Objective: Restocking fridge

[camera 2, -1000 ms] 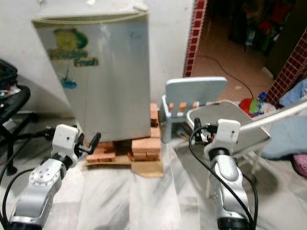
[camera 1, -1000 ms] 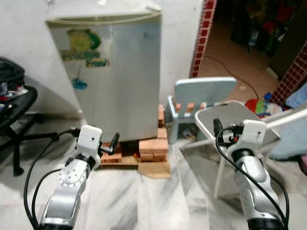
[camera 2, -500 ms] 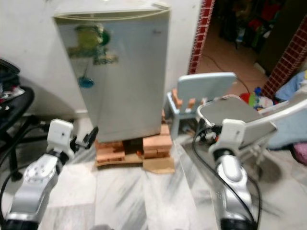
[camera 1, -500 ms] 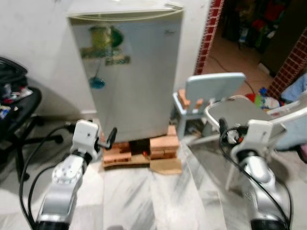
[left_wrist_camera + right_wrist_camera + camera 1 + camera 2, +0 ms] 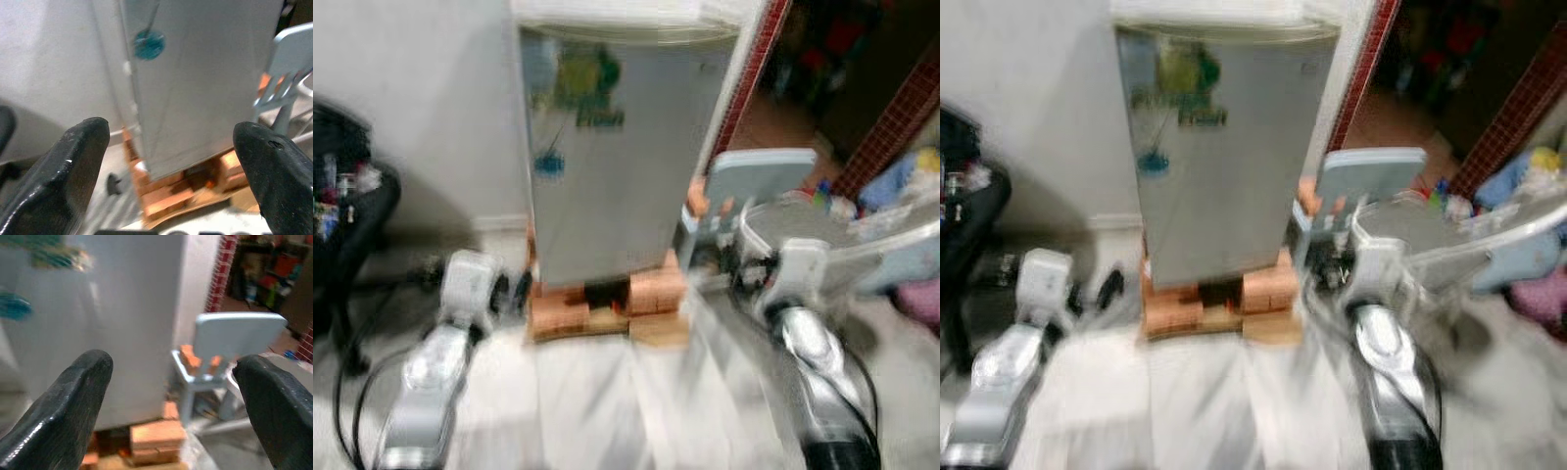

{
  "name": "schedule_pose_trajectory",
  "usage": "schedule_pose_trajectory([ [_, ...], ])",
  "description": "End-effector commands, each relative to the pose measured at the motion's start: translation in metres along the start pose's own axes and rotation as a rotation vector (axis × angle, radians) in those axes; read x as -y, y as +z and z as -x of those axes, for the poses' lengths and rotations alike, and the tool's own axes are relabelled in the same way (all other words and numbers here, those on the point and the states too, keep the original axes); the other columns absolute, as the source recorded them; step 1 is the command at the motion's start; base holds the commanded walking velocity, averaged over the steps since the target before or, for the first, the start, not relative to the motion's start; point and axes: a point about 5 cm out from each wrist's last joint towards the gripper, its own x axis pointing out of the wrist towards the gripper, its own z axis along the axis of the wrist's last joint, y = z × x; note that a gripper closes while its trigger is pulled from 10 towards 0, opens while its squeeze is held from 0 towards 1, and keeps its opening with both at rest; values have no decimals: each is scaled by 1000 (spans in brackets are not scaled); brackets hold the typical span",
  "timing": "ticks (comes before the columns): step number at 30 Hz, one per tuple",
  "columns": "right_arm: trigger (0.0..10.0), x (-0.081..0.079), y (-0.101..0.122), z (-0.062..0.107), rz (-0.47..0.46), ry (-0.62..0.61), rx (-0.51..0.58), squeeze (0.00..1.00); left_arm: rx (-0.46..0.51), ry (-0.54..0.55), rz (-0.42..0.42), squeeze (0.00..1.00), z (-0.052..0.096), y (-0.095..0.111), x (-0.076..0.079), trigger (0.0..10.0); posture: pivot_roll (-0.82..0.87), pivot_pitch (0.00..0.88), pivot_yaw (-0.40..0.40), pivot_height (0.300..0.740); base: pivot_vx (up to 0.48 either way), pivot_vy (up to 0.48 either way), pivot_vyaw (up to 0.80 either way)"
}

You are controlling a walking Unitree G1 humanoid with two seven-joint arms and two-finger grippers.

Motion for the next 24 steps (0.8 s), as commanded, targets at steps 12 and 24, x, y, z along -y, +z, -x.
schedule_pose_trajectory([
  [12, 10000, 14, 3, 4, 17, -52, 11, 0, 71, -58, -7, 0, -12, 17, 5, 10000, 75, 0, -56, 740, 0, 480, -800],
  [24, 10000, 13, 2, 3, 27, -52, 8, 0, 57, -74, 4, 0, -7, 13, 9, 10000, 82, 0, -58, 740, 0, 474, -800],
])
